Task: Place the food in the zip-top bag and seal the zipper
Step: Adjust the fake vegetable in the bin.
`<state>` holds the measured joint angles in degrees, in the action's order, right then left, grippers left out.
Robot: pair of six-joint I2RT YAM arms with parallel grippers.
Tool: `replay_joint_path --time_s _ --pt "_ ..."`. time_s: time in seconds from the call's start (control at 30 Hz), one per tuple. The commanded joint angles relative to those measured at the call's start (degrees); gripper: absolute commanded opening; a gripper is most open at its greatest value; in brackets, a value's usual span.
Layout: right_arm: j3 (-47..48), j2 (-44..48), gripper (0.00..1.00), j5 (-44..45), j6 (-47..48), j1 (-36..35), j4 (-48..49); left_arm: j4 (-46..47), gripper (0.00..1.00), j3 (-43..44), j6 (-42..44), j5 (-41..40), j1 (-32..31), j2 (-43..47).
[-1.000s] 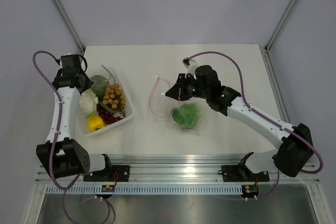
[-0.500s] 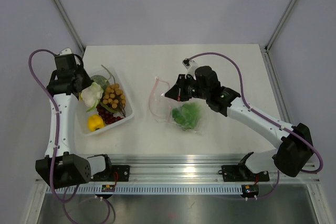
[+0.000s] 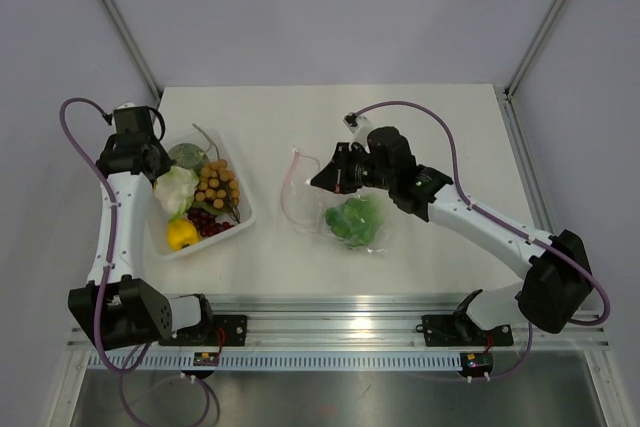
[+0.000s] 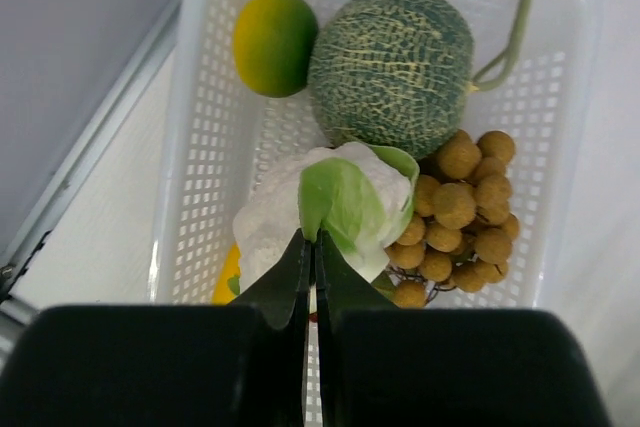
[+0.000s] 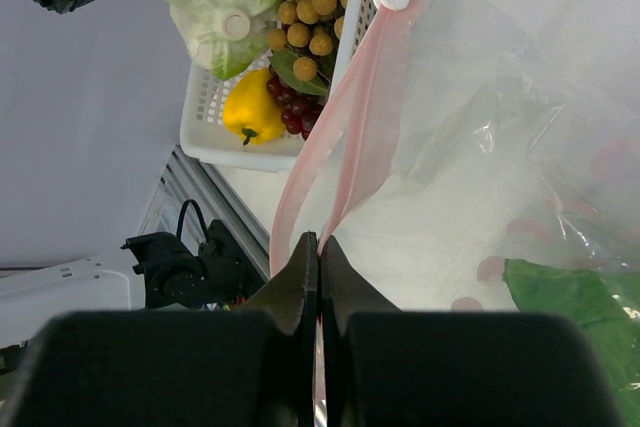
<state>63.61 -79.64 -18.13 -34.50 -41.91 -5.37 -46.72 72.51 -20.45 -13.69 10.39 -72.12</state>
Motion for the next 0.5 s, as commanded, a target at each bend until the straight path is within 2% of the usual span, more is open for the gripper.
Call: replay_joint_path --time_s 0.0,0.07,0.43,0.47 --pt "1.51 -0.96 0.00 -1.47 0.40 -0.63 3.08 -0.55 0.00 2.98 -0.65 -9.14 -0.81 0.84" --pt "1.95 -1.66 0.00 -2.17 0.49 -0.63 3.34 -0.83 0.00 3.34 -1.44 -13.70 -2.39 1.36" --pt "1.16 -0.43 0.00 -1.82 1.01 -0.54 3.08 0.75 0.00 1.14 -3.01 -11.27 -3.89 -2.76" --pt "0.99 -0.08 0.00 -1.73 1.01 -0.54 2.99 1.27 0.08 -0.08 -3.11 -9.88 -3.89 -3.29"
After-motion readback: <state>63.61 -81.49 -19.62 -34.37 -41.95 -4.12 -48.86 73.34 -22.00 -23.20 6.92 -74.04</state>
